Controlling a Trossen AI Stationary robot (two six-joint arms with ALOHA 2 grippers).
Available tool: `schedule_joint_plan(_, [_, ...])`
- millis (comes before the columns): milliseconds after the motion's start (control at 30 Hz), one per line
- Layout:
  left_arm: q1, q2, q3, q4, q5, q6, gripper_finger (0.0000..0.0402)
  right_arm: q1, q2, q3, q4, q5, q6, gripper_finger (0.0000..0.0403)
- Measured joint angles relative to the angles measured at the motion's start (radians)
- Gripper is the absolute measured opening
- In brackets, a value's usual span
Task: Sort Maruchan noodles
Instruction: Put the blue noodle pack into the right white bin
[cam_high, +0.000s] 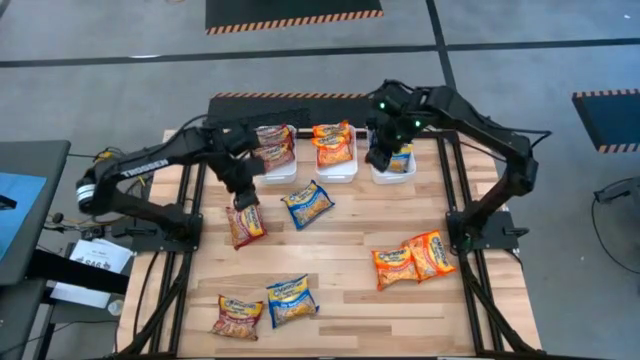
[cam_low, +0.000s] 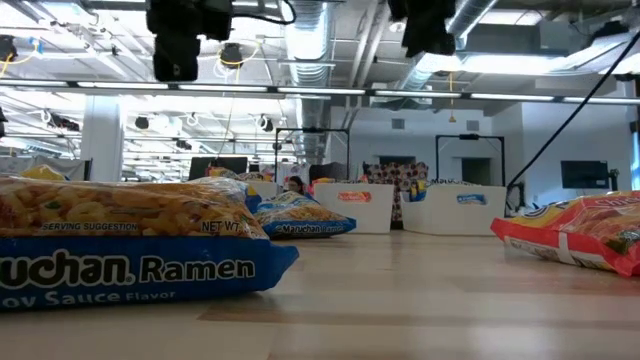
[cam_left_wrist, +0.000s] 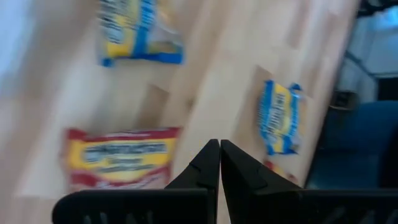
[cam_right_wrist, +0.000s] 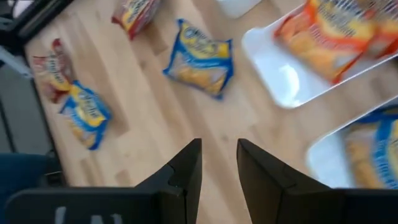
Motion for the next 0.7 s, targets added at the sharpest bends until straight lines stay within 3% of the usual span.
schedule_joint_plan(333, [-0.096, -0.019, -0.18, 0.071, 0.198, -0.003, 0.0011, 0.22, 0.002, 0.0, -0.001, 0.014, 0.211, 0.0128])
schedule_joint_plan(533, [-0.149, -0.013, -0.249, 0.088, 0.222, 0.03, 0.0058, 0.39, 0.003, 0.0, -0.001, 0.148, 0.369, 0.0128])
schedule_joint_plan(700, [-0.209, -0.013, -0.315, 0.219, 0.251, -0.007, 0.0113, 0.53, 0.002, 0.0, 0.008, 0.232, 0.445, 0.0128])
